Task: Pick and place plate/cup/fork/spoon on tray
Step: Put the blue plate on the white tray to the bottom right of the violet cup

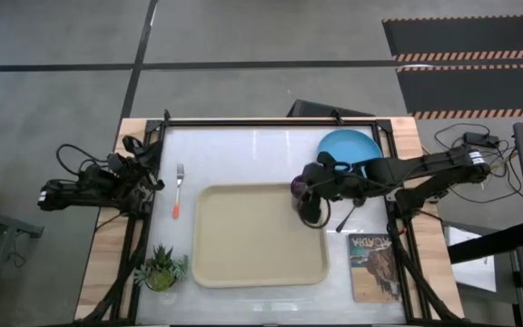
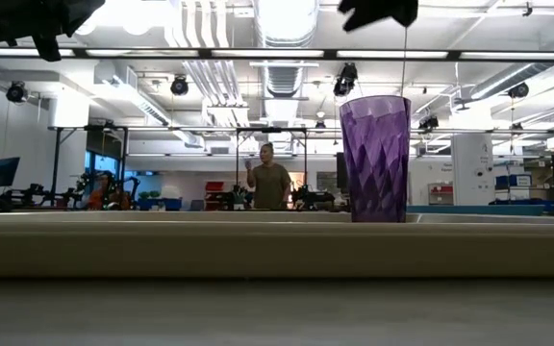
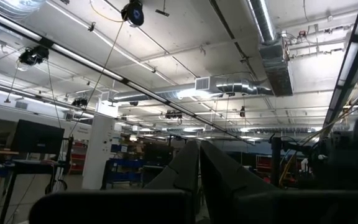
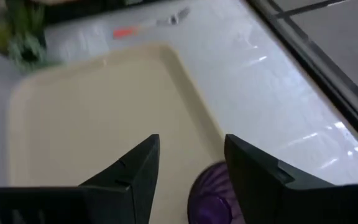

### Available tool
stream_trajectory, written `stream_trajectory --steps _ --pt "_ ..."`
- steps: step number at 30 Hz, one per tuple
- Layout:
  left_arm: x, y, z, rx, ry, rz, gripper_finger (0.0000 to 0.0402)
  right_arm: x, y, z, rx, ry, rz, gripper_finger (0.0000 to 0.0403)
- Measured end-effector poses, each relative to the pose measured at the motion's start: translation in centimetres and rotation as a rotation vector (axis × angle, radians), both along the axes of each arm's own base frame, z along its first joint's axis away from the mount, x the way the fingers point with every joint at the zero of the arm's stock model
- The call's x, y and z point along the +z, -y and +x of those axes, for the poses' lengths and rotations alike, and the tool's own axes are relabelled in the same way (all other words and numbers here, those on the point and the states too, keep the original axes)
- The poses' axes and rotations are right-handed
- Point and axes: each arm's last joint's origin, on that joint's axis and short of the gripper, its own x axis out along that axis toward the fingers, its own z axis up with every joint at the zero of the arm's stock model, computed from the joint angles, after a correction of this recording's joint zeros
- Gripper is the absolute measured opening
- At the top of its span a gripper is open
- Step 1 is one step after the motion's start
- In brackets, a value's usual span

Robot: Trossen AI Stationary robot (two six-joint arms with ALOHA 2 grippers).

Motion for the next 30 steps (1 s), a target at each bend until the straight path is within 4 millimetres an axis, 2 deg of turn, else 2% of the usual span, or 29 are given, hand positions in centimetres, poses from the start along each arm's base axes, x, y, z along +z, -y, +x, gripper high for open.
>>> stream_trajectory --steps 6,12,17,22,26,30 --pt "0.0 0.0 0.0 0.000 0.000 0.000 0.0000 3.1 2.4 -0.1 -0.163 0.074 0.112 0.0150" --pt "0.0 0.0 0.0 0.001 0.000 0.001 0.0000 3.7 6.0 -2.0 -0.399 -0.077 0.312 0.0135" --pt "0.0 0.0 0.0 0.001 0.002 0.001 0.0000 2.4 9.3 -4.1 -0.566 -0.265 0.427 0.0137" --pt "0.0 0.0 0.0 0.001 0.003 0.001 0.0000 0.9 11.9 -6.1 -0.706 -0.417 0.458 0.0144" --pt "0.0 0.0 0.0 0.001 0.003 0.001 0.0000 -1.2 13.2 -6.7 -0.719 -0.500 0.498 0.0146" --pt "0.1 0.0 0.0 0.001 0.003 0.001 0.0000 -4.1 13.7 -6.9 -0.707 -0.564 0.508 0.0142"
